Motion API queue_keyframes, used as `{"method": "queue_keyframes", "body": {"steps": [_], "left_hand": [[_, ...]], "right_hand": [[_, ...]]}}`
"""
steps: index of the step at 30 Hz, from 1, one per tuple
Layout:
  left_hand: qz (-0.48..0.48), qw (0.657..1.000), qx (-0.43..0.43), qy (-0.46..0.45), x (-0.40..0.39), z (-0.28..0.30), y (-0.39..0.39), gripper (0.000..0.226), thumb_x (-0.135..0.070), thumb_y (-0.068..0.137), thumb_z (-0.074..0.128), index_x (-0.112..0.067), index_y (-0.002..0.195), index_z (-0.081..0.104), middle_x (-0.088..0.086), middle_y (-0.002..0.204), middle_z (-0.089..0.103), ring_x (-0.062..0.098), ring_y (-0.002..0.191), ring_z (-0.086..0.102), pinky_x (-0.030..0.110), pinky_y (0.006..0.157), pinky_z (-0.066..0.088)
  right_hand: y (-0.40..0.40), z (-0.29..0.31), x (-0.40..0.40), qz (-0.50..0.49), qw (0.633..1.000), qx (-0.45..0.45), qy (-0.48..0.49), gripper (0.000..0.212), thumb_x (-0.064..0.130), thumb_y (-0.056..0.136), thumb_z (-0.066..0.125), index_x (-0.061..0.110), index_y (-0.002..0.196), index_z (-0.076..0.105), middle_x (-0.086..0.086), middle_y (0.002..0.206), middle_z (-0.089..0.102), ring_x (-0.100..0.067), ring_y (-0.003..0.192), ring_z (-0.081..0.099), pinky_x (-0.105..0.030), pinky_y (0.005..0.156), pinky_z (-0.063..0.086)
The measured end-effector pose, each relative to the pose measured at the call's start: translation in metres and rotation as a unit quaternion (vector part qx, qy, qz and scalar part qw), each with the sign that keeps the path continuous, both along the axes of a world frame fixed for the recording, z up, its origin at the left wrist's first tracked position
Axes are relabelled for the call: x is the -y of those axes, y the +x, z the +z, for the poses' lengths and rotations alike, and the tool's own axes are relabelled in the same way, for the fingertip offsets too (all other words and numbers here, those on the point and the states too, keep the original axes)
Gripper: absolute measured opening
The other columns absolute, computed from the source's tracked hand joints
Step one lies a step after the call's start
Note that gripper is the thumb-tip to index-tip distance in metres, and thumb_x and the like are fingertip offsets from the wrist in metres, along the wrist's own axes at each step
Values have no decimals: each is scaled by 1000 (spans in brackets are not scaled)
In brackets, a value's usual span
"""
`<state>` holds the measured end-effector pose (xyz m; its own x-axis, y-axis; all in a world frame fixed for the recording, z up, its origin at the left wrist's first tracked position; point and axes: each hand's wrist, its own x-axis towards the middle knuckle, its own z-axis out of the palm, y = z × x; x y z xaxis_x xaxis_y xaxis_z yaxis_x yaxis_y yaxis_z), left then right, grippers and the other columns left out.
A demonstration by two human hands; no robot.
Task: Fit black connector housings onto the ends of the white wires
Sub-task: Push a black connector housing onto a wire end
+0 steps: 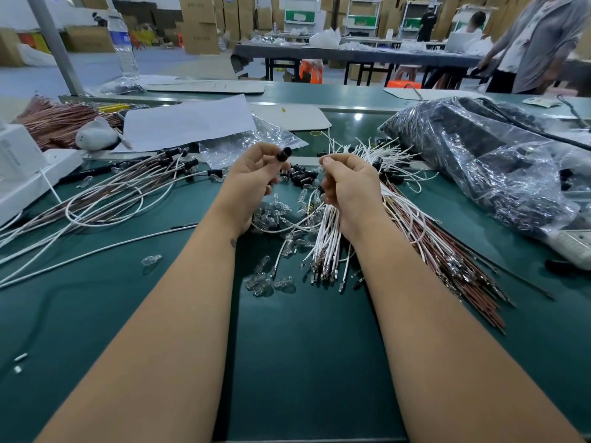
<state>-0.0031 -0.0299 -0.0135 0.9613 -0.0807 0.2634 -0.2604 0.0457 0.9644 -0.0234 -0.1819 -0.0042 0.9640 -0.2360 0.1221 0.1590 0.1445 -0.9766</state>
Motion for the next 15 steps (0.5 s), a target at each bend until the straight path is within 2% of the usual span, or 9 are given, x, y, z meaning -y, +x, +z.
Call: {"method": "queue_keyframes", "body": {"steps": [3,8,13,15], "left_hand": [[-22,999,5,-29,-1,3,-3,20,-16,99,51,-29,85,58,-12,86,69,6,72,49,28,72,37],[-50,997,15,-56,-1,7,-8,2,-27,87,58,-29,85,59,-13,87,69,6,77,49,28,76,37],[-37,996,11,-76,-1,8,-7,13,-13,97,51,-22,91,58,-7,81,69,8,71,51,25,71,39],[11,1000,10,-23,-1,7,-6,14,-12,98,52,-20,90,60,-4,77,65,2,63,50,20,65,38]], "right_hand": [[0,0,0,7,1000,0,1,12,8,95,56,7,88,65,-2,58,54,-9,46,44,-19,45,40],[0,1,0,15,1000,-4,22,14,0,92,53,5,89,67,-4,60,60,-13,52,52,-22,50,46],[-1,2,0,21,1000,7,17,13,1,90,58,8,83,66,-4,60,64,-11,50,54,-24,51,50],[-1,2,0,23,999,15,23,12,5,91,61,9,81,66,-3,60,64,-11,50,54,-24,51,50]]}}
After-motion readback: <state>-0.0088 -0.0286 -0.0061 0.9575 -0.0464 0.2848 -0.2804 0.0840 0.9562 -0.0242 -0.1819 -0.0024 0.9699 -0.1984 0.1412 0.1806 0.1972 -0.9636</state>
